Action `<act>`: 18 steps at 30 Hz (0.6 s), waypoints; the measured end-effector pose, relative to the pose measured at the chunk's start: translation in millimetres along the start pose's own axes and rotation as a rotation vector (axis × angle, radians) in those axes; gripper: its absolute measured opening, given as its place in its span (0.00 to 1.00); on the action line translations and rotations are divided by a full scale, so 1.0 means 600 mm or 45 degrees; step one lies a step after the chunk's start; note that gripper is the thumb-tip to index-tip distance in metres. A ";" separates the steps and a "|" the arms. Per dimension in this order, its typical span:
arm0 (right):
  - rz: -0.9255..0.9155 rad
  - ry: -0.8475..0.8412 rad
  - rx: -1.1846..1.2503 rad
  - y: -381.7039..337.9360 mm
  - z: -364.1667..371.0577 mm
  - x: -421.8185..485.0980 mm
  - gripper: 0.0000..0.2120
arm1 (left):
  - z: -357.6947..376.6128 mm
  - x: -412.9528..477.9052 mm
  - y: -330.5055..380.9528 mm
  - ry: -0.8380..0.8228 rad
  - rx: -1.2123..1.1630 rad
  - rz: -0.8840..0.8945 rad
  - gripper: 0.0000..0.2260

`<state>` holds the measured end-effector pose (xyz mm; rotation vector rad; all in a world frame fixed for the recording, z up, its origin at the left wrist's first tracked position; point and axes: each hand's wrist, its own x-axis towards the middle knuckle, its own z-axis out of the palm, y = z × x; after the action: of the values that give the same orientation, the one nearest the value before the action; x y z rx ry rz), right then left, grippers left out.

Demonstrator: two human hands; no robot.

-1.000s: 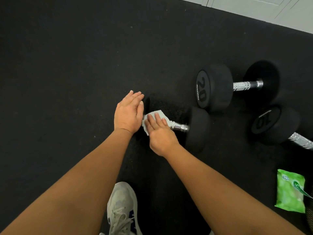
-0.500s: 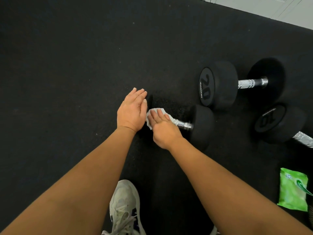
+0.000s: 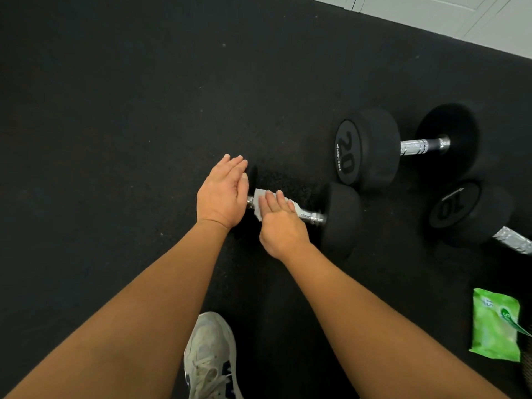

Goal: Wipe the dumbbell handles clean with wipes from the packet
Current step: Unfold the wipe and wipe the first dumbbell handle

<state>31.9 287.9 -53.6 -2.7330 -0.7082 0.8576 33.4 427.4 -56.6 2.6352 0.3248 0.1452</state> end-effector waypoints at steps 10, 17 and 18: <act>-0.062 0.003 -0.020 -0.006 0.001 0.014 0.30 | -0.001 0.001 0.002 0.000 0.020 -0.002 0.16; 0.098 -0.001 -0.007 -0.026 0.021 -0.015 0.30 | 0.002 -0.001 0.000 0.037 0.010 0.012 0.18; 0.050 -0.008 -0.007 -0.030 0.019 -0.011 0.30 | 0.002 -0.002 0.000 0.035 0.017 0.015 0.19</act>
<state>13.6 300.5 -53.9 -2.7590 -0.6605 0.8746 32.4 426.9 -57.6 2.6504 0.3203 0.1838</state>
